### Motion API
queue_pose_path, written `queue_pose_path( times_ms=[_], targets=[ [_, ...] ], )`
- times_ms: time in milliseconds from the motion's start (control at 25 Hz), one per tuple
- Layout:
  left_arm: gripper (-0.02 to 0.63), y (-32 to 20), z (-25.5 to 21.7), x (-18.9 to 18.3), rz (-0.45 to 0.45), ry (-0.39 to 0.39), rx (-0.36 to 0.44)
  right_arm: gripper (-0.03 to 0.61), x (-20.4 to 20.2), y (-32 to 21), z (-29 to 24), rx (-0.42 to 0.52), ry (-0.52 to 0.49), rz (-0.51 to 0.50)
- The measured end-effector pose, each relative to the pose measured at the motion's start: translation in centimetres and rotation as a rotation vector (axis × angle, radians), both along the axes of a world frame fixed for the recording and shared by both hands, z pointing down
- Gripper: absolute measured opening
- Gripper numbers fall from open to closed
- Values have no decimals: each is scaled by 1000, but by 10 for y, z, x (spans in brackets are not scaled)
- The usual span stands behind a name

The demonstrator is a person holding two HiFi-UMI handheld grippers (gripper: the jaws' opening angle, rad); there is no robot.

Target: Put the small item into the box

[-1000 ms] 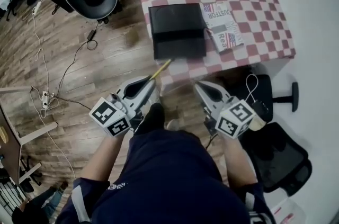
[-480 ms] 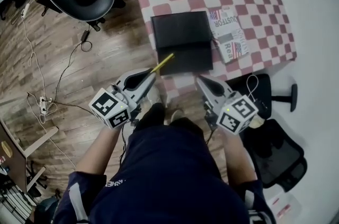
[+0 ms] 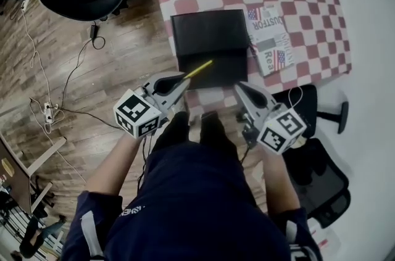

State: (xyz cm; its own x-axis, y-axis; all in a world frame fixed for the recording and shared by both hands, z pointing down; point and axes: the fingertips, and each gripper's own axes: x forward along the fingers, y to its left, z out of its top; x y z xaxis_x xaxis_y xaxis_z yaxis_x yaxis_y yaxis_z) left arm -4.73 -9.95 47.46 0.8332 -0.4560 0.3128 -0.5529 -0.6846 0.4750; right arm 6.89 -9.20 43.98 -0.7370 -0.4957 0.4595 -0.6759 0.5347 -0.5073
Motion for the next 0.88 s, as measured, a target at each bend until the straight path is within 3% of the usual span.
queue_pose_path(
  times_ms=[200,440,880],
  targets=[
    [46,-9,37,26,36,-146,-21,18,9,-6,17,-38,-11,-80],
    [46,-20,72,62,100,-296,-39,18,45,-21,29,-63,-16,-105],
    [46,-24,125,108,216,-448,-142,18,91,-25,48,-104,-26,-109]
  ],
)
